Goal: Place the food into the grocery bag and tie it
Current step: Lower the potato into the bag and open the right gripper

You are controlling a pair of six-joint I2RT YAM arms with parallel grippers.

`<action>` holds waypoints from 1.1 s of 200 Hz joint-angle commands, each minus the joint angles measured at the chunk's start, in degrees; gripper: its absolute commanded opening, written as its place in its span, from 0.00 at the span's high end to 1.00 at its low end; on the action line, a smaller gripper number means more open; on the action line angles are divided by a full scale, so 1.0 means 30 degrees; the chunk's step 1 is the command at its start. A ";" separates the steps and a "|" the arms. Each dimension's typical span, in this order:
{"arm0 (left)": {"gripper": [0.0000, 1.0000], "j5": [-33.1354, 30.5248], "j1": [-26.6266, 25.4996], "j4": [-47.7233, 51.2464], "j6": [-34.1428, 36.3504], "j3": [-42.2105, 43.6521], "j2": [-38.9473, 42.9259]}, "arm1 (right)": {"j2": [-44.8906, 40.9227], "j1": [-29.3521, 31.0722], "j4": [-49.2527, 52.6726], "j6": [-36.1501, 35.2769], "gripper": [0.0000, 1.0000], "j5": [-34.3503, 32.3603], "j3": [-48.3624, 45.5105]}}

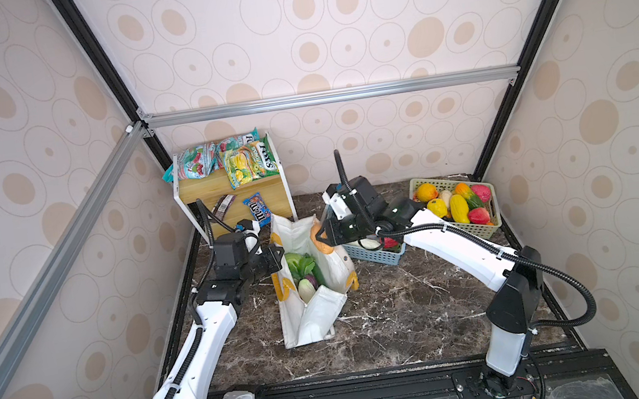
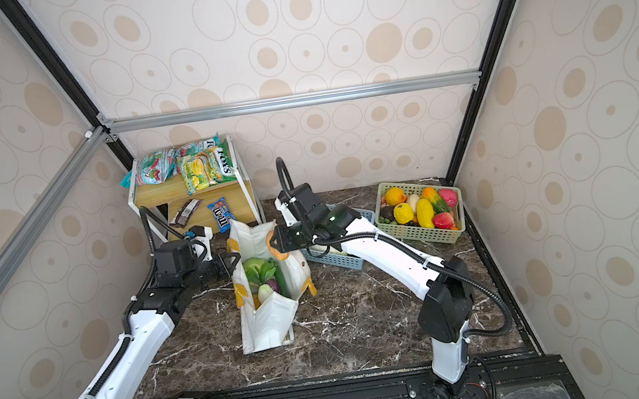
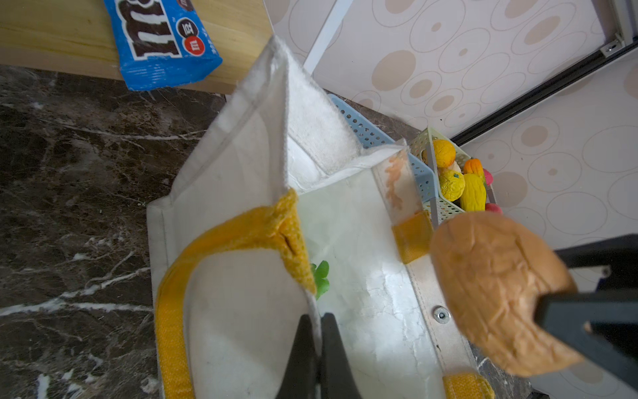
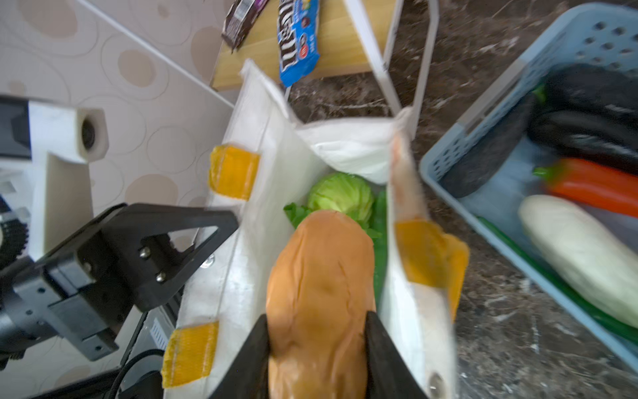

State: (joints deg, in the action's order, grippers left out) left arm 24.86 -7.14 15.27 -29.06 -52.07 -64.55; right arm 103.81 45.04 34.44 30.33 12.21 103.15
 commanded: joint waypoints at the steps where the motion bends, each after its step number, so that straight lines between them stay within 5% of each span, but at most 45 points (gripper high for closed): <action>1: 1.00 0.0472 -0.0046 -0.1236 0.0253 -0.0455 0.0480 | -0.0021 0.1011 -0.0930 0.0674 0.63 -0.0068 -0.0524; 134: 1.00 0.0540 -0.0140 -0.0157 0.0857 -0.1104 0.1668 | 0.3914 0.2680 -0.1901 0.1361 0.63 -0.2202 -0.2599; 220: 1.00 0.0370 -0.0141 -0.0197 0.0985 -0.0810 0.1919 | 0.4259 0.2669 -0.1535 0.2152 0.49 -0.2720 -0.2505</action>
State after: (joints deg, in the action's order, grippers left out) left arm 25.61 -7.46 17.32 -27.75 -52.10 -60.80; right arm 115.22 52.45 28.69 35.64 4.58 95.07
